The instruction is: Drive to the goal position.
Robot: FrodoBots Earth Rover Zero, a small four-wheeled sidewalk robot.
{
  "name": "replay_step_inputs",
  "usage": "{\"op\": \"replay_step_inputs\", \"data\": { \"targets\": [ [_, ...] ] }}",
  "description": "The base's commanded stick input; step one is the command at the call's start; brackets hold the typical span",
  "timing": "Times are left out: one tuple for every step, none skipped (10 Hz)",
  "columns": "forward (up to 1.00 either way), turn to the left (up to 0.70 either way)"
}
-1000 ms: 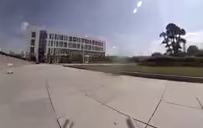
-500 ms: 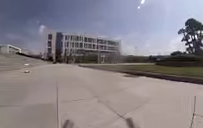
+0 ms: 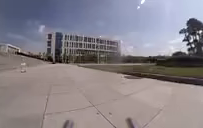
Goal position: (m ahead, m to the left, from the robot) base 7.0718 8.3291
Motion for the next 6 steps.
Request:
{"op": "replay_step_inputs", "data": {
  "targets": [
    [0.7, 0.35],
    [0.7, 0.35],
    [0.7, 0.29],
    [0.7, 0.18],
    [0.7, 0.04],
    [0.7, 0.03]
  ]
}}
